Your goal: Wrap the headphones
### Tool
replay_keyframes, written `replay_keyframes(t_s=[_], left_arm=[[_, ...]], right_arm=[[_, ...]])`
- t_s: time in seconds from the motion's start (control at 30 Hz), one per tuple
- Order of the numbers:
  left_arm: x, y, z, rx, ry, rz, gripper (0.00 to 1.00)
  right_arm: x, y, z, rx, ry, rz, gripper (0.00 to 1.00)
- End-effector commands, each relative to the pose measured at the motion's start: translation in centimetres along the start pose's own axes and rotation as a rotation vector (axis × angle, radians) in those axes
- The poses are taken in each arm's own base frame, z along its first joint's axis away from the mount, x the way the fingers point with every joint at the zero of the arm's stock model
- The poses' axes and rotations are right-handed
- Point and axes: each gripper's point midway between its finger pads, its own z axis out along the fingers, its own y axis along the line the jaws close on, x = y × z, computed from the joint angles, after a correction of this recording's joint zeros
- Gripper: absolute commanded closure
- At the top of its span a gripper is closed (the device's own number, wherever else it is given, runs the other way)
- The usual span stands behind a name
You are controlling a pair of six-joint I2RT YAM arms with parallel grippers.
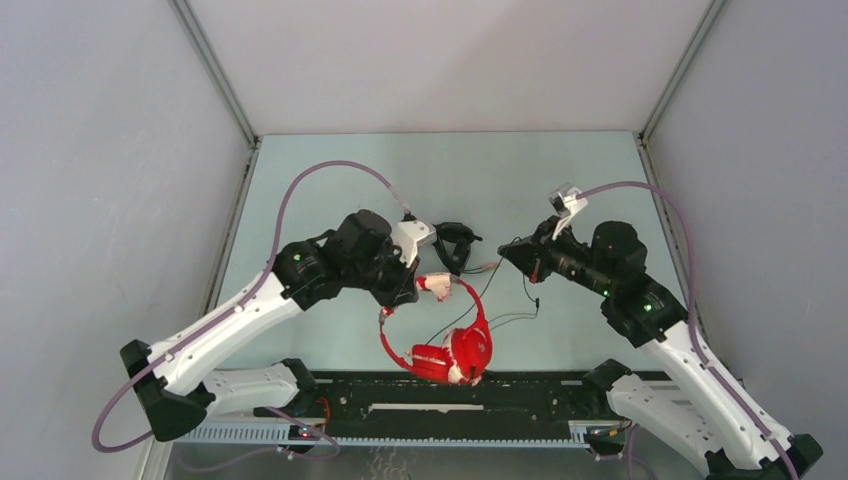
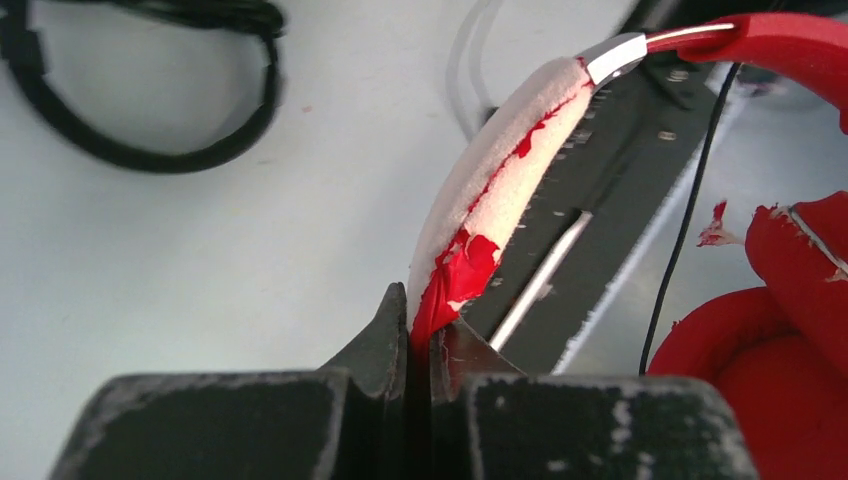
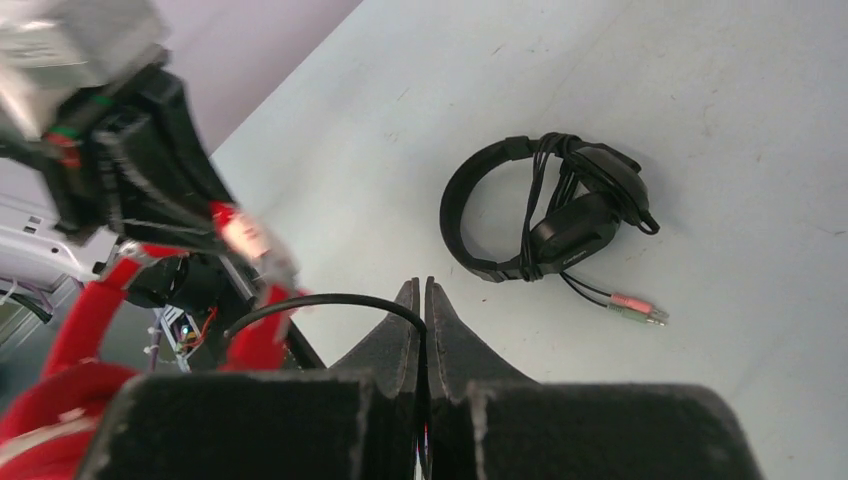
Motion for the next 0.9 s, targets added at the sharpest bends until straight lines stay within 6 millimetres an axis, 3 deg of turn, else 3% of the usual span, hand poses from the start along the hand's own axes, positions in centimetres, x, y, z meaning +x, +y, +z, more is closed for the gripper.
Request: replay_keyframes(t_s=[0.0, 0.47, 0.67, 0.87], left_arm=[[-4.2, 3.1, -1.6, -0.221, -0.122, 0.005, 1.0], [-5.3, 9.0, -2.6, -0.612, -0.196, -0.083, 1.0], [-6.1, 10.3, -3.0, -0.725, -0.226, -0.156, 1.0], [-7.4, 10.6, -3.1, -0.782, -0.315, -0.312, 1.0]], right_arm=[[-0.5, 0.3, -1.9, 0.032, 0.03, -0.016, 1.0], [-1.4, 3.0, -3.5, -0.018, 0.11, -0.036, 1.0], [-2.3, 6.2, -3.2, -0.099, 0.091, -0.026, 1.0], [-1.3, 9.6, -1.4, -0.137, 0.17, -0.031, 1.0]])
